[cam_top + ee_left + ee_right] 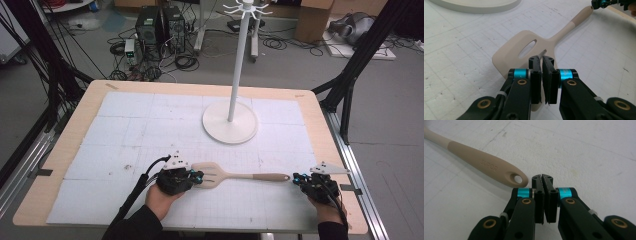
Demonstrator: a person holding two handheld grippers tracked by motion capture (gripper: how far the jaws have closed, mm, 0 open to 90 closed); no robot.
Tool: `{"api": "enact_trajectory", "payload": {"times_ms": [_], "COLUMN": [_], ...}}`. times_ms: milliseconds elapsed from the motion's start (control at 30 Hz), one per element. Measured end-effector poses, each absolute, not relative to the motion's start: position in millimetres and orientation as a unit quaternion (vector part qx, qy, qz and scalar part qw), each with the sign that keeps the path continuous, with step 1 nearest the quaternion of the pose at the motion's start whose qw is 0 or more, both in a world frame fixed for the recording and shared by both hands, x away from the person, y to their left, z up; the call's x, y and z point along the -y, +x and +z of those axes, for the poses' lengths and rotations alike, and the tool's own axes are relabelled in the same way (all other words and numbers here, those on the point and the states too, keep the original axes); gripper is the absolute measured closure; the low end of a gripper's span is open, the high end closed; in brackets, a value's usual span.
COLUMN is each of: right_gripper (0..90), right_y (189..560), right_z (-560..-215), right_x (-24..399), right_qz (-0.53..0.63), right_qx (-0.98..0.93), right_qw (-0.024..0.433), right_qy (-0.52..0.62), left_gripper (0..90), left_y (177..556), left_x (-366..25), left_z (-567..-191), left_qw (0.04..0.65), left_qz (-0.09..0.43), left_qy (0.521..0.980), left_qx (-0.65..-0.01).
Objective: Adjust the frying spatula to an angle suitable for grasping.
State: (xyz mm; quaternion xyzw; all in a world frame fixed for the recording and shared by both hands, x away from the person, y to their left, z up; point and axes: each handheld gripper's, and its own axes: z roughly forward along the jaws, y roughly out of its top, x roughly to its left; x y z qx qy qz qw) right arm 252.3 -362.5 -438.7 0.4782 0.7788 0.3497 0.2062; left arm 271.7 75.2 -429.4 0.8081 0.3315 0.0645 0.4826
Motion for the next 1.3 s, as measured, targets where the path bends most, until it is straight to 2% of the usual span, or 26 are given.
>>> {"api": "enact_trajectory", "payload": {"times_ms": [667,1300], "right_gripper": [89.1,89.1], "right_y": [268,302], "right_z": [-435,-427], "right_x": [337,274], "right_qz": [0.367,0.38], "right_qx": [-0.775,-0.788], "right_qw": [0.184,0.177], "right_qy": [0.481,0.452], "left_gripper": [84.7,84.7], "left_y": [276,275], "left_x": [-91,-153], "left_z": [-427,-427], "left_qw": [0.468,0.454], "left_qz": [0.087,0.111], "left_qy": [0.814,0.799], "left_qx": [-0.333,-0.378]}}
